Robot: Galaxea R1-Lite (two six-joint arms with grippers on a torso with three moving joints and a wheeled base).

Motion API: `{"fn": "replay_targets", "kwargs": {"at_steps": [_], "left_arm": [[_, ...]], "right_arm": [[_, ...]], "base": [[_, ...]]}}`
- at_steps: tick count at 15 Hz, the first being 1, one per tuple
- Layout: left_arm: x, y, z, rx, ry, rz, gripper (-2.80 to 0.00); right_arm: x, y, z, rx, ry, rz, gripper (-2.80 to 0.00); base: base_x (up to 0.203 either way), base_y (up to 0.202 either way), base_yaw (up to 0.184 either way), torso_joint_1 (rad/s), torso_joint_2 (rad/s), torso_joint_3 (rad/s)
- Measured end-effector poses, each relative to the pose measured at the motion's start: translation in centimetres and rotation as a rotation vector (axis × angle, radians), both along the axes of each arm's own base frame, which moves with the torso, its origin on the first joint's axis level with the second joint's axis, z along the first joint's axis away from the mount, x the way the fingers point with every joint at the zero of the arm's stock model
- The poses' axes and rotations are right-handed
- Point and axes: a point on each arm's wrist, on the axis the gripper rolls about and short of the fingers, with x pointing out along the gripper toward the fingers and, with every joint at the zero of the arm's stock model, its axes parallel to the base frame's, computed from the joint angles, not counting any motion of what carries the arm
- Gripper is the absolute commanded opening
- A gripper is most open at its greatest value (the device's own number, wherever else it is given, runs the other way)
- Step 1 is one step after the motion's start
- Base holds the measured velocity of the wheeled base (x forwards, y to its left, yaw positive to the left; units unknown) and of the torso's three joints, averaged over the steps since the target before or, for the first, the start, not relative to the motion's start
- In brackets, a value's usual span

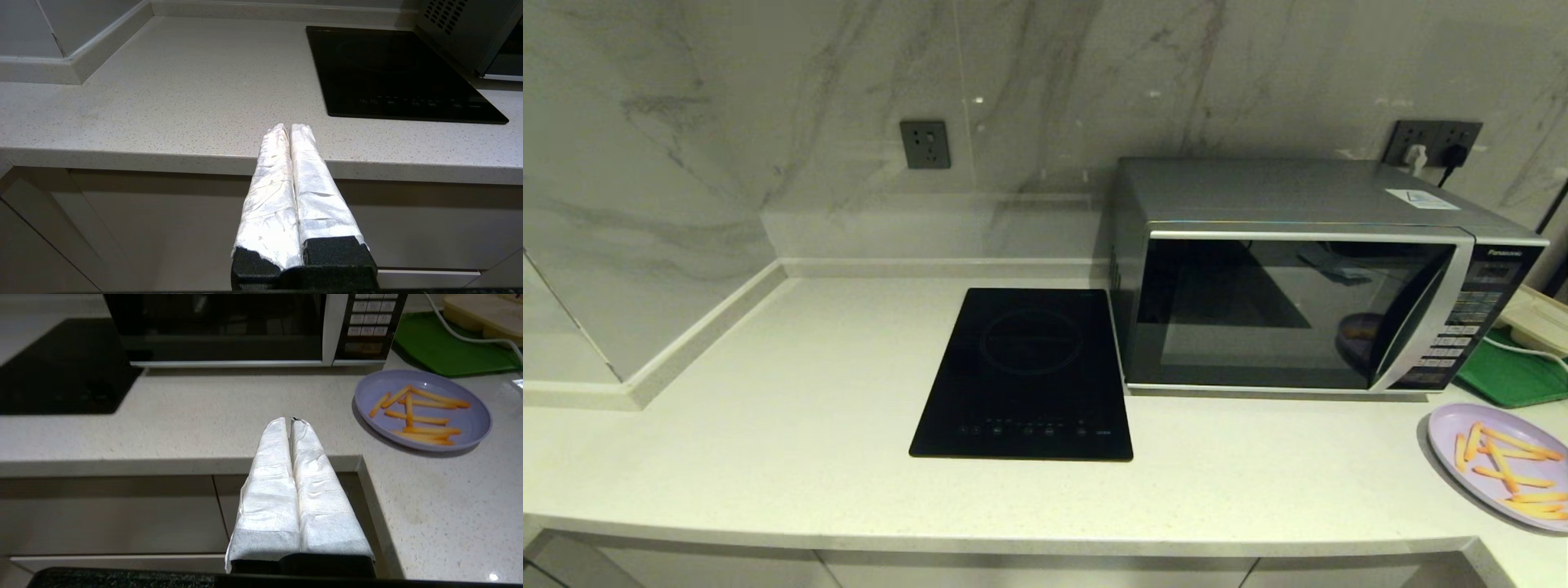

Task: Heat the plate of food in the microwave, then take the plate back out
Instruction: Open the microwave oven

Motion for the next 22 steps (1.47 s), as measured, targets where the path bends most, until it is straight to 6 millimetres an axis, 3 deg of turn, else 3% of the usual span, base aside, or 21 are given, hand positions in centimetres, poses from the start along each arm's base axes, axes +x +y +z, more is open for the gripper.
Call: {"fn": "replay_targets", "kwargs": {"at_steps": [3, 5, 9, 13, 14, 17, 20, 22], "left_arm": [[0.0, 0.0, 0.0, 0.000, 0.000, 0.000, -2.80], [0.0, 0.0, 0.0, 0.000, 0.000, 0.000, -2.80], [0.0, 0.0, 0.0, 0.000, 0.000, 0.000, -2.80], [0.0, 0.0, 0.0, 0.000, 0.000, 0.000, -2.80], [0.0, 0.0, 0.0, 0.000, 0.000, 0.000, -2.80], [0.0, 0.0, 0.0, 0.000, 0.000, 0.000, -2.80], [0.0, 0.0, 0.0, 0.000, 0.000, 0.000, -2.80], [0.0, 0.0, 0.0, 0.000, 0.000, 0.000, -2.80]], "right_arm": [[1.1, -0.1, 5.0, 0.028, 0.019, -0.031, -2.80], [3.3, -0.2, 8.1, 0.015, 0.081, -0.111, -2.80], [11.6, -0.8, 11.7, -0.130, 0.283, -0.424, -2.80], [21.2, 0.1, 10.8, -0.271, 0.387, -0.688, -2.80], [23.4, 0.6, 10.0, -0.299, 0.403, -0.726, 0.00], [28.7, 2.8, 7.0, -0.348, 0.418, -0.804, 0.00], [31.9, 6.0, 5.1, -0.372, 0.388, -0.809, 0.00], [33.5, 6.7, 4.7, -0.376, 0.385, -0.812, 0.00]], "base": [[0.000, 0.000, 0.000, 0.000, 0.00, 0.000], [0.000, 0.000, 0.000, 0.000, 0.00, 0.000], [0.000, 0.000, 0.000, 0.000, 0.00, 0.000], [0.000, 0.000, 0.000, 0.000, 0.00, 0.000], [0.000, 0.000, 0.000, 0.000, 0.00, 0.000], [0.000, 0.000, 0.000, 0.000, 0.00, 0.000], [0.000, 0.000, 0.000, 0.000, 0.00, 0.000], [0.000, 0.000, 0.000, 0.000, 0.00, 0.000]]}}
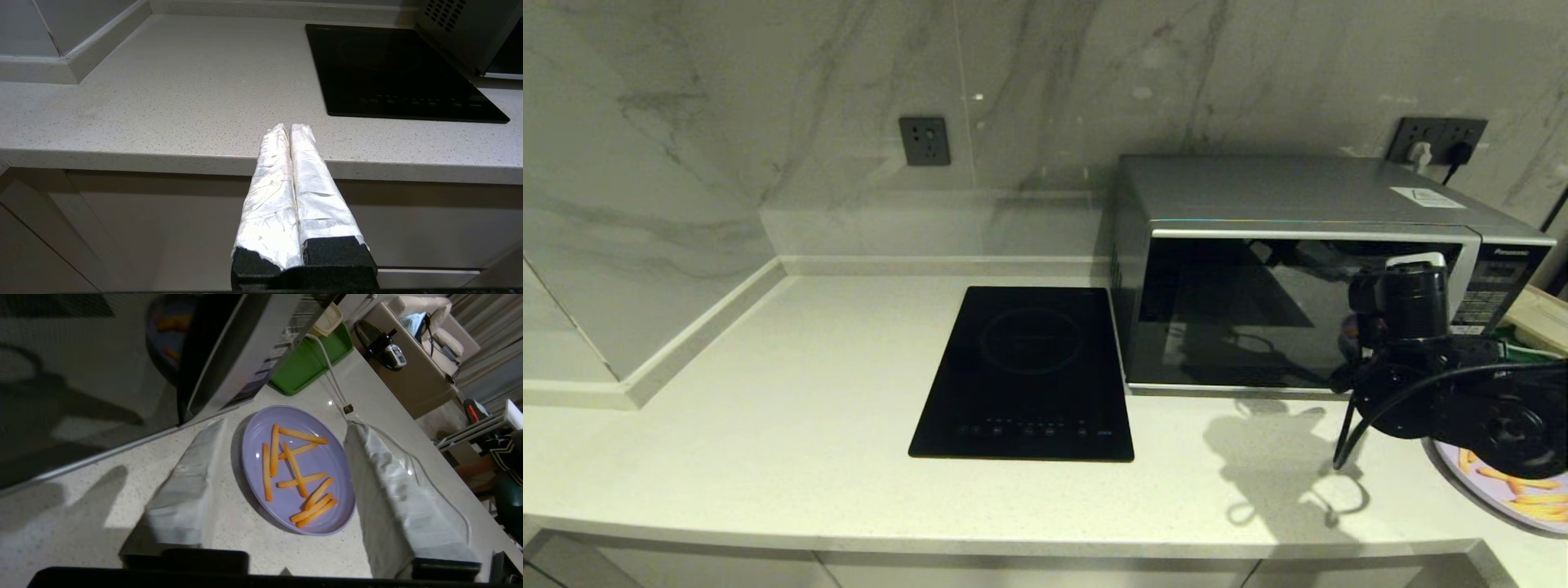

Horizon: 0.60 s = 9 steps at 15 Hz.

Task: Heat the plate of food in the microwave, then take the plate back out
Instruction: Open the microwave oven

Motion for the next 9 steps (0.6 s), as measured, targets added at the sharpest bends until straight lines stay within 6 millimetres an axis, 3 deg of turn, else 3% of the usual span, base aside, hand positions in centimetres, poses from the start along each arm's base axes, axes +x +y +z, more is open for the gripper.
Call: {"fn": "replay_targets", "kwargs": {"at_steps": [2, 9], "left_arm": [[0.0, 0.0, 0.0, 0.000, 0.000, 0.000, -2.80], [0.0, 0.0, 0.0, 0.000, 0.000, 0.000, -2.80]], "right_arm": [[1.1, 0.1, -0.3, -0.003, -0.001, -0.013, 0.00], [3.3, -3.1, -1.0, -0.009, -0.003, -0.136, 0.00]], "base": [[0.000, 0.000, 0.000, 0.000, 0.00, 0.000], [0.000, 0.000, 0.000, 0.000, 0.00, 0.000]]}}
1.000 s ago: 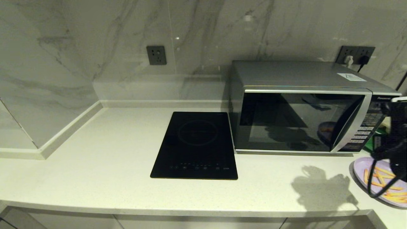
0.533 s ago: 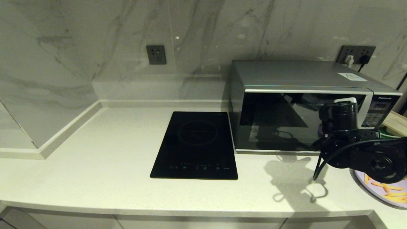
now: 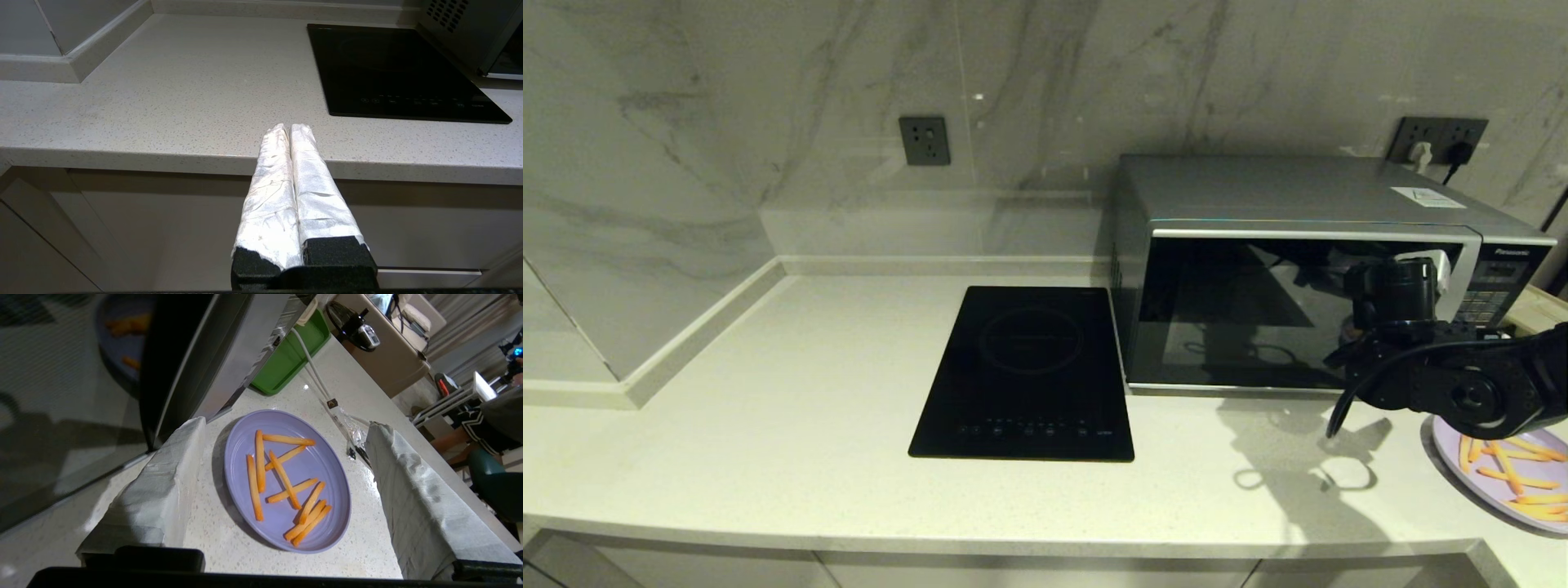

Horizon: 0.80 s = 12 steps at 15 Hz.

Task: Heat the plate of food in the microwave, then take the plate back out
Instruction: Open the microwave oven

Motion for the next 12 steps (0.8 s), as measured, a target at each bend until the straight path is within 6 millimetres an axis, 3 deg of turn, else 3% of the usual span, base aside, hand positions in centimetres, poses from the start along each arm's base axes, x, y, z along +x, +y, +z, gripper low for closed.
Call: {"fn": "replay_targets", "kwargs": {"at_steps": [6, 12], "left_arm": [[0.0, 0.0, 0.0, 0.000, 0.000, 0.000, -2.80], [0.0, 0.0, 0.0, 0.000, 0.000, 0.000, -2.80]], "right_arm": [[1.3, -1.7, -0.1, 0.035, -0.042, -0.025, 0.00], [2.1, -2.0, -0.1, 0.057, -0.049, 0.004, 0.00]], "base": [[0.000, 0.000, 0.000, 0.000, 0.00, 0.000], [0.000, 0.000, 0.000, 0.000, 0.00, 0.000]]}}
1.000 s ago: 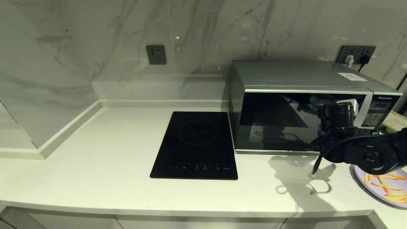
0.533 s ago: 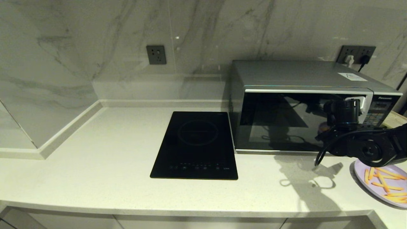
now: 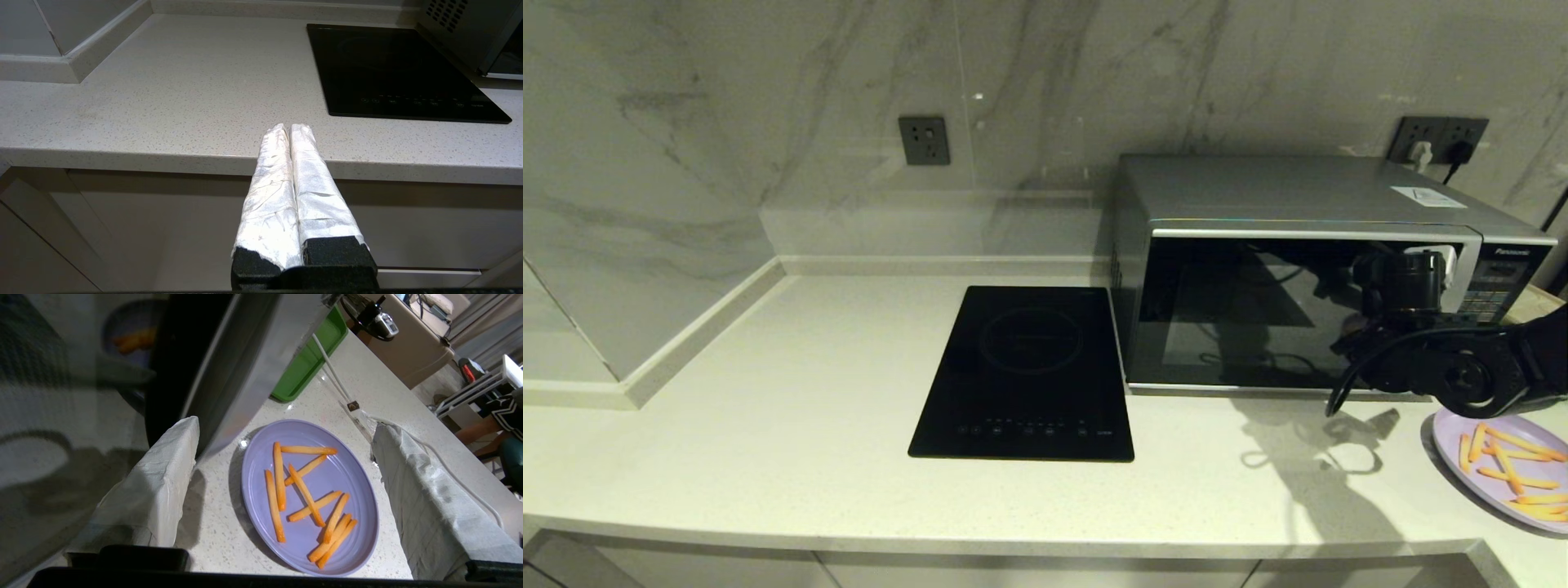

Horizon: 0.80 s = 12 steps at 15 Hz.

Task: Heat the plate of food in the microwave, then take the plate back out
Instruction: Open the microwave oven

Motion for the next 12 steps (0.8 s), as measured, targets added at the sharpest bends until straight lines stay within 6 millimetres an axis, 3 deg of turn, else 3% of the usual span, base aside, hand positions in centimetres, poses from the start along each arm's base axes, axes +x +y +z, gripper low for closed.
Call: {"fn": "replay_targets", "kwargs": {"at_steps": [12], "left_arm": [[0.0, 0.0, 0.0, 0.000, 0.000, 0.000, -2.80]], "right_arm": [[1.4, -2.6, -0.3, 0.001, -0.059, -0.078, 0.00]], "base": [[0.000, 0.000, 0.000, 0.000, 0.00, 0.000]]}}
